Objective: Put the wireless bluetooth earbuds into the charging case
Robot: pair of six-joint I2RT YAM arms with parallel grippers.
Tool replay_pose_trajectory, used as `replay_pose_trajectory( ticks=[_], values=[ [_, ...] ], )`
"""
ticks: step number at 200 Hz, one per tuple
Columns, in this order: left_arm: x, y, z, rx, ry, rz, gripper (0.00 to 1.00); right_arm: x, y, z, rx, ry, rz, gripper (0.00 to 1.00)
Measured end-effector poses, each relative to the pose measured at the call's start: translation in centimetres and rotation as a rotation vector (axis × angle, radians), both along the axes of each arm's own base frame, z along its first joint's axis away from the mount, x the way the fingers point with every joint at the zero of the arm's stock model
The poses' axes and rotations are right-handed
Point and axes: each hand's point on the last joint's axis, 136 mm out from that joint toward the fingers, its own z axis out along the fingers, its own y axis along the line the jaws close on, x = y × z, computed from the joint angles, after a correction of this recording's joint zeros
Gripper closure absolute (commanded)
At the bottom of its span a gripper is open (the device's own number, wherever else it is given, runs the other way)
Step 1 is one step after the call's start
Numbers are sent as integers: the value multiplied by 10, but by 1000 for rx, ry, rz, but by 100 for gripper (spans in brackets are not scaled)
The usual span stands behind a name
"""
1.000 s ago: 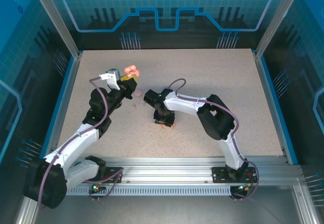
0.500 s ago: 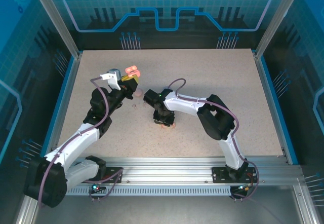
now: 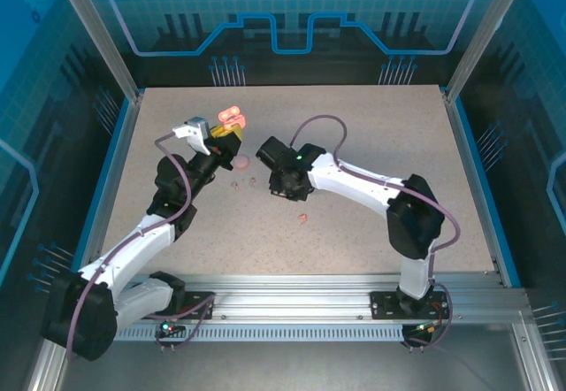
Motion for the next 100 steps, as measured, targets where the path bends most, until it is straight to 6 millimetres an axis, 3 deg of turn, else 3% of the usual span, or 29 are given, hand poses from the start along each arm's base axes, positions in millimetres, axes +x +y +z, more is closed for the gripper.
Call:
replay_pose_trajectory(
  ticks=[37,69,100],
  values=[
    [-7,-20,15,56,-128,-49,100,12,-15,46,36,-114,25,72],
    [-14,-44,18,149,-218,-93,100,27,-42,91,79,-232,16,71],
    [-12,-55,26,217,-283,-91,100,38,-66,136,138,-367,19,70]
  ],
)
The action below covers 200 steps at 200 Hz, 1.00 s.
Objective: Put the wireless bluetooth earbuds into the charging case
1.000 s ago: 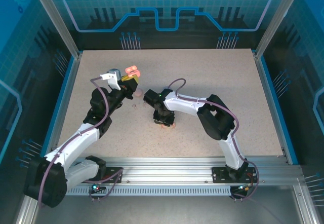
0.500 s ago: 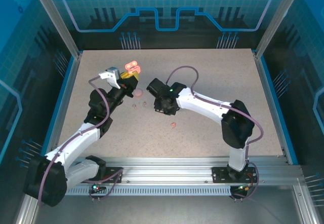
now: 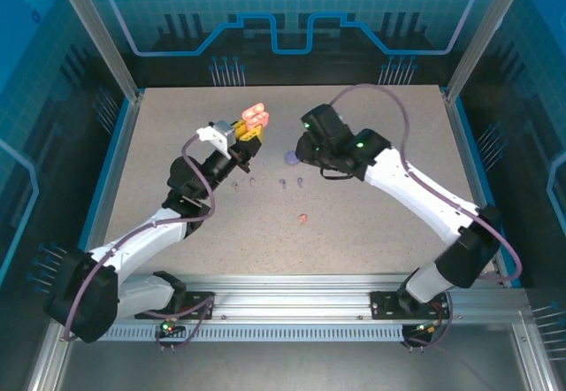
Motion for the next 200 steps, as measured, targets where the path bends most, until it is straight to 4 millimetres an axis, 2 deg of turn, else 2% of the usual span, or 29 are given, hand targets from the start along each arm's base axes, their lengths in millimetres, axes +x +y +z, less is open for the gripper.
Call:
replay_pose_trajectory(
  ticks=[38,81,117,136,158,171,187,189,200],
  values=[
    [5,-6,14,47,-70,19,100,9,-11,57,76,-194,32,69],
    [13,-13,18,68,-90,35,100,9,-5,123,181,-425,103,68],
    [19,-20,21,66,-90,34,100,9,-2,155,243,-553,125,69],
    [20,-25,21,65,-90,29,100,10,-1,162,260,-575,123,70],
    [20,-28,20,53,-80,36,100,12,-3,156,257,-564,103,69],
    [21,-26,21,26,-65,47,100,17,-8,135,241,-520,72,68],
    [20,-21,16,1,-35,64,100,19,-18,87,192,-430,36,67],
    [20,-20,15,-2,-29,68,100,19,-21,73,179,-403,25,67],
    [19,-15,9,-19,-5,84,100,17,-31,28,130,-316,0,66]
  ],
)
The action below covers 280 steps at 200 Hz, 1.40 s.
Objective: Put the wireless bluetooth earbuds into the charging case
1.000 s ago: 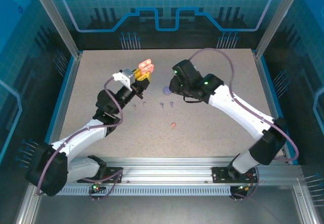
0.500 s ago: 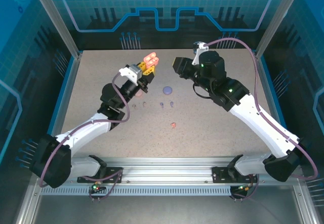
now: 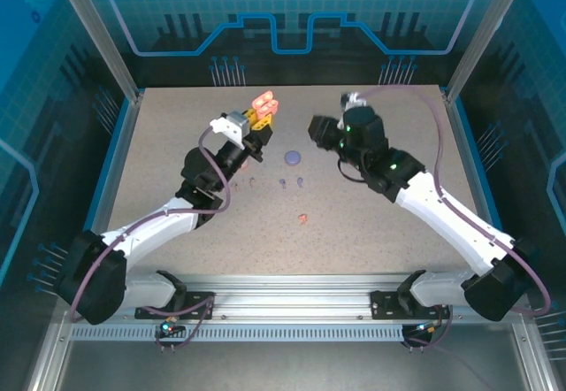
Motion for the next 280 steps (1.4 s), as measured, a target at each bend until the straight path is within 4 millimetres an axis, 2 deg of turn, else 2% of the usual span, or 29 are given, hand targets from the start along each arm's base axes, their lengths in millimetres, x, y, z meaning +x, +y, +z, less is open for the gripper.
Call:
replay_pose_trajectory(
  ticks=[8,9,11,22,33,46,70,94,115,134,162,205,250,280],
  values=[
    [1,2,-5,-13,20,8,100,-3,-8,-28,-29,57,-18,64],
    [1,3,-6,-17,25,8,100,-6,-11,-44,-44,94,-26,64],
    [1,3,-6,-18,27,10,100,-6,-11,-44,-44,94,-26,64],
    [2,4,-13,-27,52,15,100,-11,-31,-82,-90,183,-72,60],
    [2,4,-18,-28,72,15,100,-13,-50,-103,-116,241,-115,56],
    [2,4,-20,-35,86,10,100,-9,-71,-111,-119,272,-172,47],
    [2,2,-21,-41,94,2,100,4,-104,-110,-90,281,-260,34],
    [1,0,-23,-35,101,-5,100,18,-123,-106,-99,303,-303,26],
    [1,-3,-29,-19,123,-19,100,45,-123,-101,-106,319,-303,25],
    [1,-5,-33,-10,135,-28,100,71,-119,-106,-120,351,-278,26],
    [2,-8,-33,-6,139,-35,100,103,-113,-136,-156,433,-236,26],
    [5,-14,-34,3,152,-46,100,131,-102,-191,-186,559,-167,27],
    [9,-18,-45,17,176,-48,100,166,-84,-219,-171,594,-107,29],
    [11,-19,-49,23,187,-48,100,177,-76,-236,-160,624,-84,30]
  ],
)
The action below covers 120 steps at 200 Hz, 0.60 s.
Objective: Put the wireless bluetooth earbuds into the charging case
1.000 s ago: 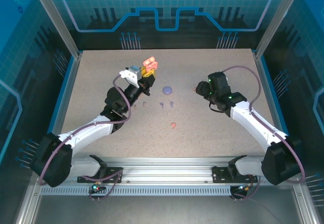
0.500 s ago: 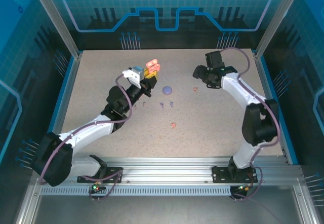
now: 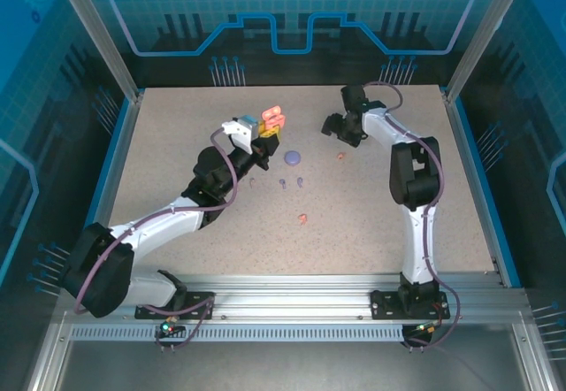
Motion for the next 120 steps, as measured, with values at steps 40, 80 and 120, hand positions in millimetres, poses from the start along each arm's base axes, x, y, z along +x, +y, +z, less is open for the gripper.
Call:
replay_pose_trajectory(
  ticks=[40,80,120],
  values=[
    [1,-1,1,0,1,0,100,-6,2,-18,7,54,9,31],
    [2,-1,1,-11,10,-2,100,-12,3,-25,23,67,14,32],
    [2,-1,0,-13,15,-3,100,-28,1,-25,47,65,9,33]
  ],
)
